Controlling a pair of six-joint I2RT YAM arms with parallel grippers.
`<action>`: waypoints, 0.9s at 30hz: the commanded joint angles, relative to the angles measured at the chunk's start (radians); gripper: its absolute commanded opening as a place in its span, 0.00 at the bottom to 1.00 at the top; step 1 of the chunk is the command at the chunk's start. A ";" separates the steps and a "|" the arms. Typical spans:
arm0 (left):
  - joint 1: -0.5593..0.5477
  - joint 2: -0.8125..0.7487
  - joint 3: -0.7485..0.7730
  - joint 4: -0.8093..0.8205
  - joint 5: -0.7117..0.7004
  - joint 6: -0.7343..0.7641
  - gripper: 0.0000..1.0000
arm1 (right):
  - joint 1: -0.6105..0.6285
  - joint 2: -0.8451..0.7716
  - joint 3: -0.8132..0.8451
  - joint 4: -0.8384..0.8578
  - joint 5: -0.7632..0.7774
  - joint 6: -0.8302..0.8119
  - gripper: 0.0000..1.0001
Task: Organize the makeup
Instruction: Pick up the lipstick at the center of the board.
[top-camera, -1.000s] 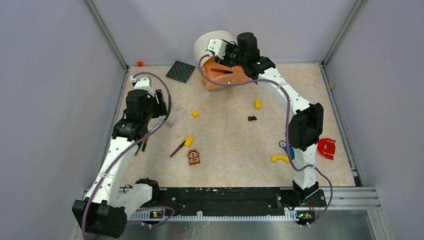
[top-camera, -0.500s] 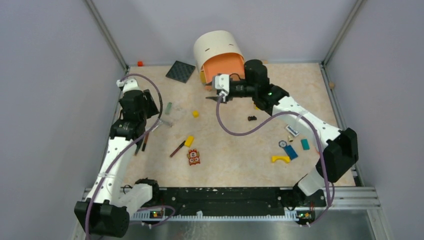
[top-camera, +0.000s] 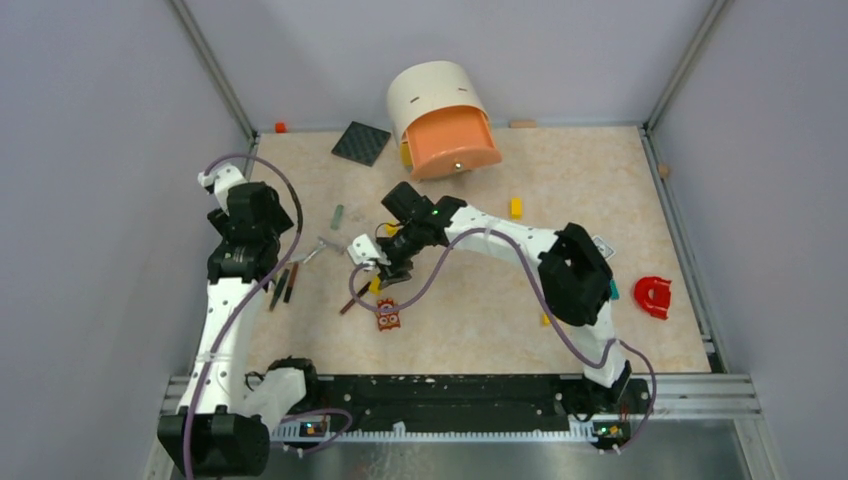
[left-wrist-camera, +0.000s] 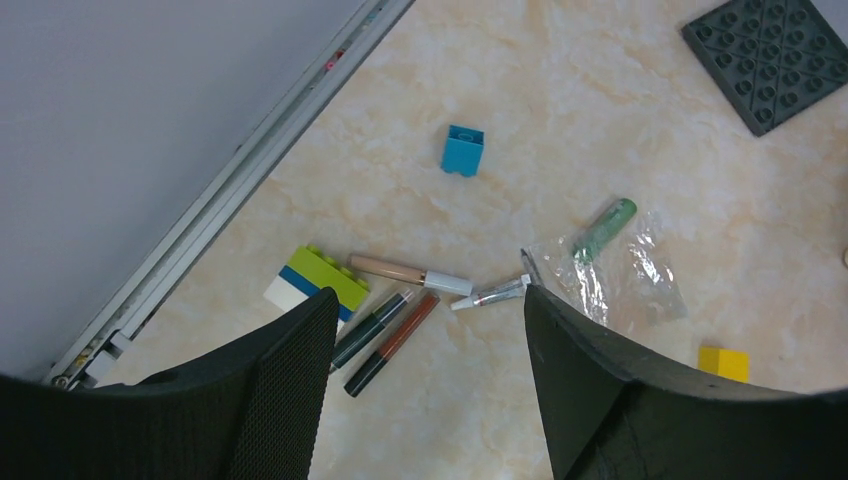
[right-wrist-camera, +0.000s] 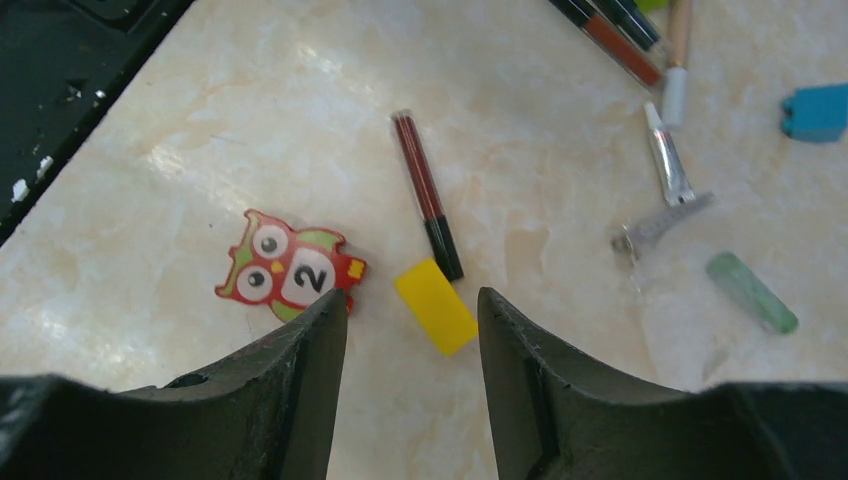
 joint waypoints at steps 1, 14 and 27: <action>0.011 -0.070 0.036 -0.007 -0.105 -0.023 0.75 | 0.066 0.067 0.067 -0.028 -0.049 -0.066 0.50; 0.013 -0.122 0.019 0.005 -0.122 -0.015 0.77 | 0.122 0.345 0.350 -0.117 -0.014 -0.089 0.47; 0.012 -0.122 0.013 0.021 -0.090 0.000 0.77 | 0.122 0.471 0.462 -0.176 0.058 -0.092 0.40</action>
